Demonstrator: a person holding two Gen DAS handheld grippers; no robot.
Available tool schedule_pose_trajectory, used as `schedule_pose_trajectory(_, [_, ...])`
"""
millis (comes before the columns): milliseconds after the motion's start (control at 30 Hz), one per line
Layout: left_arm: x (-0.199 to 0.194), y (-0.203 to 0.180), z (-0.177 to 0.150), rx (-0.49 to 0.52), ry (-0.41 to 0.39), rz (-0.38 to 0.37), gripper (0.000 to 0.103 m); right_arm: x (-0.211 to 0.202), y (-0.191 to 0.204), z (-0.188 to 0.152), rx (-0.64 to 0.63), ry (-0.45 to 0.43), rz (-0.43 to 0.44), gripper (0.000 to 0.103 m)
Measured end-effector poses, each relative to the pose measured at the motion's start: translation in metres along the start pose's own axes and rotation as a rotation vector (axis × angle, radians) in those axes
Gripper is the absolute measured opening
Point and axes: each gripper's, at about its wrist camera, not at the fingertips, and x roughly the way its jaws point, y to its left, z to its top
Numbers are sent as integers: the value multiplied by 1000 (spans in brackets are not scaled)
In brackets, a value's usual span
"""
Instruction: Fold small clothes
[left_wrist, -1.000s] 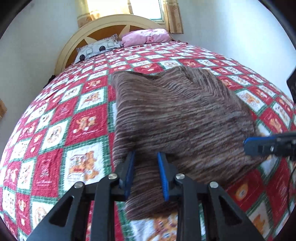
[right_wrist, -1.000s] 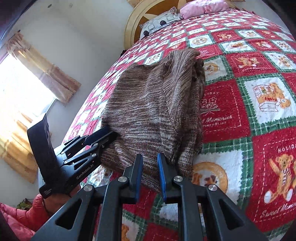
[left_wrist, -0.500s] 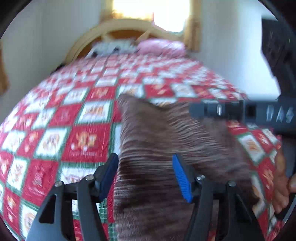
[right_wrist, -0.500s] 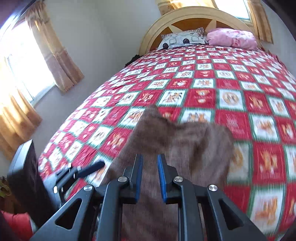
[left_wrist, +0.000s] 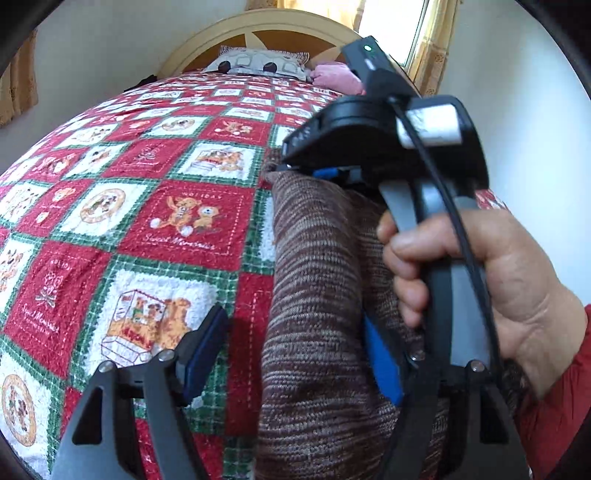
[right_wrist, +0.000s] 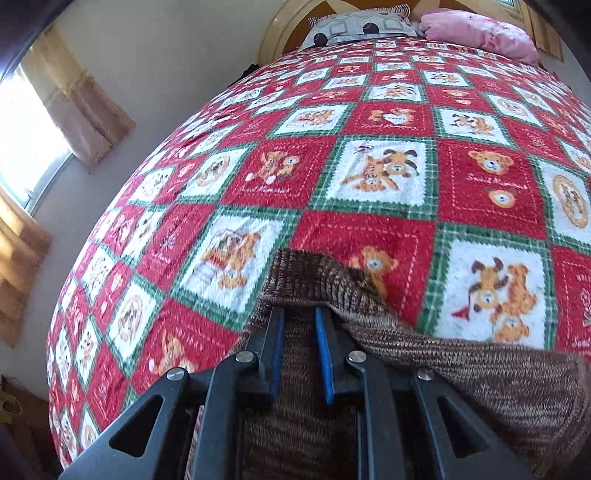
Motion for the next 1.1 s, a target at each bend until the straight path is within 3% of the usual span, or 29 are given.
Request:
schedule_pose_trajectory(167, [1,-1,1,15,4,3,82,-17,-2,-4,27,-43,15,17])
schedule_pose_trajectory(300, [1,5,0,-6,5,-24,82,-86,-8,-19,37,-128,106,18])
schedule_pose_trajectory(433, [0,2,-1,-3,5,-19,83,-139,-26,-58,-29,-127,25,18])
schedule_pose_trajectory(567, [0,3,-1,-5,4,-20,84,-145,-63,-111,-6,-53,-103,18])
schedule_pose_trajectory(700, [2,1,-1,7,10,-17,89,-171,-102,-151,201,-156,21,18])
schedule_pose_trajectory(867, [4,-2,-1,22,22,-24,97,-198,-106,-177,364,-286,72,19])
schedule_pose_trajectory(1000, [6,-5,-1,36,30,5,103,-206,-99,-190,403,-327,91,44])
schedule_pose_trajectory(1100, [6,-8,-2,44,30,26,103,-201,-96,-197,403,-304,58,44])
